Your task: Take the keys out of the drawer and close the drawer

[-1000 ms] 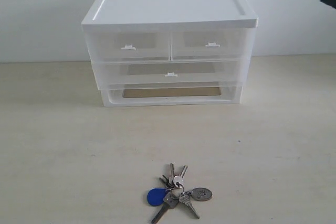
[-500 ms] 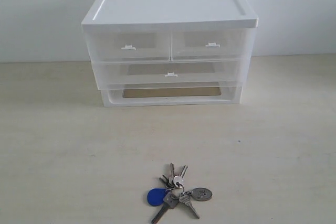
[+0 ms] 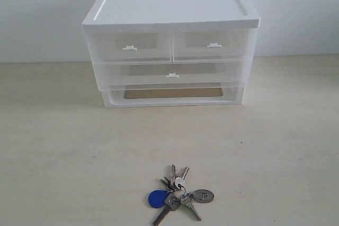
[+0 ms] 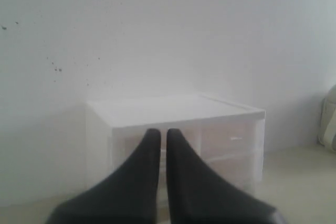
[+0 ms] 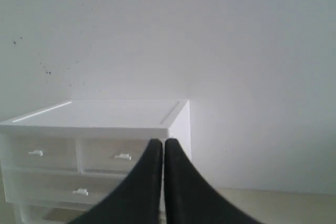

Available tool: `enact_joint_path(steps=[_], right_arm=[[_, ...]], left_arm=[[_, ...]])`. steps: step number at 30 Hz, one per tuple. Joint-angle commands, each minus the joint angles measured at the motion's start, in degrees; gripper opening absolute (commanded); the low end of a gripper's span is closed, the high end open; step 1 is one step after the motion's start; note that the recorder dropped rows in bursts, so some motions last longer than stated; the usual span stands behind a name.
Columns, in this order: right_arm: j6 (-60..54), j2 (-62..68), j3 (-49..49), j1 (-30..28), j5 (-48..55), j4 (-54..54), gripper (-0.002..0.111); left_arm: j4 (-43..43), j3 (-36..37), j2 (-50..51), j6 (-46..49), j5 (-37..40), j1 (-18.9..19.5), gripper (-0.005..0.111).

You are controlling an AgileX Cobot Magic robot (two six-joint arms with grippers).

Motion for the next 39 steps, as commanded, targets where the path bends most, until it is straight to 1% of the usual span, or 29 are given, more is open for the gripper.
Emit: enact_joint_path(steps=[1,5,8,9,11,12,39], right_arm=[[0.19,-0.24,1.68,-0.49,0.83,0.27,0.000],[2.31,-0.24,2.16,-0.49,3.32,0.51,0.000],[2.44,-0.24,2.16,-0.49,3.33,0.51,0.000],[2.44,-0.24,2.16,-0.49,3.33,0.51,0.000],[2.44,-0.24,2.16,-0.49,3.33,0.51,0.000],[2.44,-0.24,2.16,-0.49,3.33,0.51,0.000],[2.44,-0.24,2.16,-0.49,2.98,0.51,0.000]], left_arm=[[-0.61,0.21,-0.26,-0.80,5.86,-0.30,0.004],[-0.61,0.21,-0.26,-0.80,6.18,-0.30,0.004],[-0.61,0.21,-0.26,-0.80,6.18,-0.30,0.004],[-1.01,0.21,-0.26,-1.40,6.18,-0.30,0.004],[-2.40,0.21,-0.26,-5.59,6.18,-0.30,0.004],[-2.40,0.21,-0.36,-5.72,6.18,-0.30,0.004],[-2.40,0.21,-0.35,-4.99,6.27,-0.30,0.004]])
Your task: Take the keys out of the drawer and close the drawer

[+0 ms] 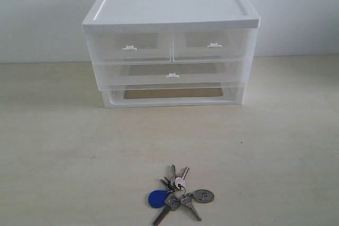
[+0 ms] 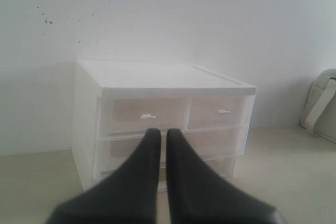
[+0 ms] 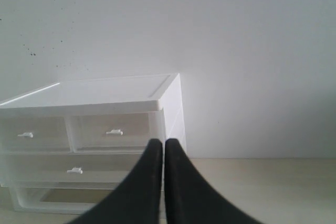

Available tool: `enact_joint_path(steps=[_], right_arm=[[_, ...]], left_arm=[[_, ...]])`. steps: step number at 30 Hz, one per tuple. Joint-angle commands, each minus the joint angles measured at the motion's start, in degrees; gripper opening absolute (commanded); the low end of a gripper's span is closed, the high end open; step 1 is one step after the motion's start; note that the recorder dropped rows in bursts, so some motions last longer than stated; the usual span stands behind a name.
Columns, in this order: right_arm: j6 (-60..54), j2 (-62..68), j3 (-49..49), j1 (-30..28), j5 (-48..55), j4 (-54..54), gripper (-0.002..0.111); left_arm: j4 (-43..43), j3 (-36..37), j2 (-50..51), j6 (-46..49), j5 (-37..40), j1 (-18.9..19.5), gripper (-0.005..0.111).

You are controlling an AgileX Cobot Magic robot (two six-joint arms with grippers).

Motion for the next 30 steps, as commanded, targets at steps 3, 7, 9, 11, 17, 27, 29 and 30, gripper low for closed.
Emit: enact_joint_path(steps=[3,7,9,11,17,27,29,30], right_arm=[[0.04,-0.24,0.13,-0.49,-0.21,0.28,0.000],[0.04,-0.24,0.13,-0.49,-0.21,0.28,0.000],[0.04,-0.24,0.13,-0.49,-0.21,0.28,0.000],[0.04,-0.24,0.13,-0.49,-0.21,0.28,0.000],[0.04,-0.24,0.13,-0.49,-0.21,0.28,0.000],[0.04,-0.24,0.13,-0.49,-0.21,0.28,0.000],[0.04,-0.24,0.13,-0.49,-0.21,0.28,0.000],[0.04,-0.24,0.13,-0.49,-0.21,0.28,0.000]], left_arm=[[-0.62,1.24,-2.03,-0.41,0.46,-0.11,0.004],[-0.51,3.70,-5.23,-0.41,0.46,2.67,0.004],[-0.51,4.59,-6.54,-0.41,0.46,4.58,0.004],[-0.51,5.42,-7.61,-0.41,0.62,7.22,0.004],[-0.51,6.01,-10.01,-0.53,5.70,16.25,0.004],[7.49,6.63,-10.36,-0.53,11.88,27.12,0.004],[8.90,6.63,-10.36,-0.42,13.77,27.12,0.004],[9.49,6.63,-10.36,-0.42,14.27,27.12,0.004]])
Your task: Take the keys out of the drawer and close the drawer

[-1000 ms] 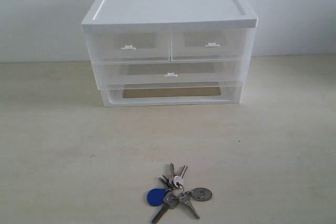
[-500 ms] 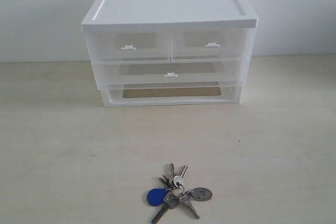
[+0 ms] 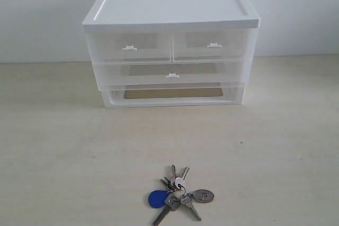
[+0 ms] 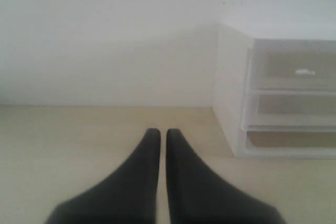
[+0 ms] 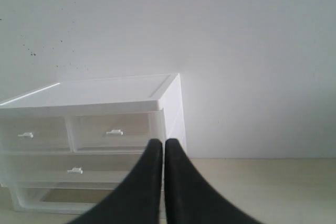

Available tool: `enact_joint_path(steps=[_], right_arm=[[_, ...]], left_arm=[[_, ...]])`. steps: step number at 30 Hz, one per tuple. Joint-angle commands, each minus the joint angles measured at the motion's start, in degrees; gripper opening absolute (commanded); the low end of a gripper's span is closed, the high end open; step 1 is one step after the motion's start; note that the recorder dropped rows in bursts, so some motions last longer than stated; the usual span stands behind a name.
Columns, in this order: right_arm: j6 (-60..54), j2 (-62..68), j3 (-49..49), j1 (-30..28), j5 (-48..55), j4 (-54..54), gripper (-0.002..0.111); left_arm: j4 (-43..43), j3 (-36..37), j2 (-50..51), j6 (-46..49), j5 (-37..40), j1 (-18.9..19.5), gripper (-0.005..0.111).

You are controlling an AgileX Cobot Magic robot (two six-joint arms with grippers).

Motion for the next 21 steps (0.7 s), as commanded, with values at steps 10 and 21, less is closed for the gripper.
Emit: enact_joint_path(steps=[10,21], right_arm=[[0.12,-0.03,0.13,-0.49,-0.15,0.28,0.000],[0.47,-0.03,0.13,-0.49,0.24,0.28,0.000]], left_arm=[[4.97,0.25,-1.45,-0.71,12.06,0.15,0.004],[4.97,0.25,-1.45,-0.48,12.06,0.15,0.004]])
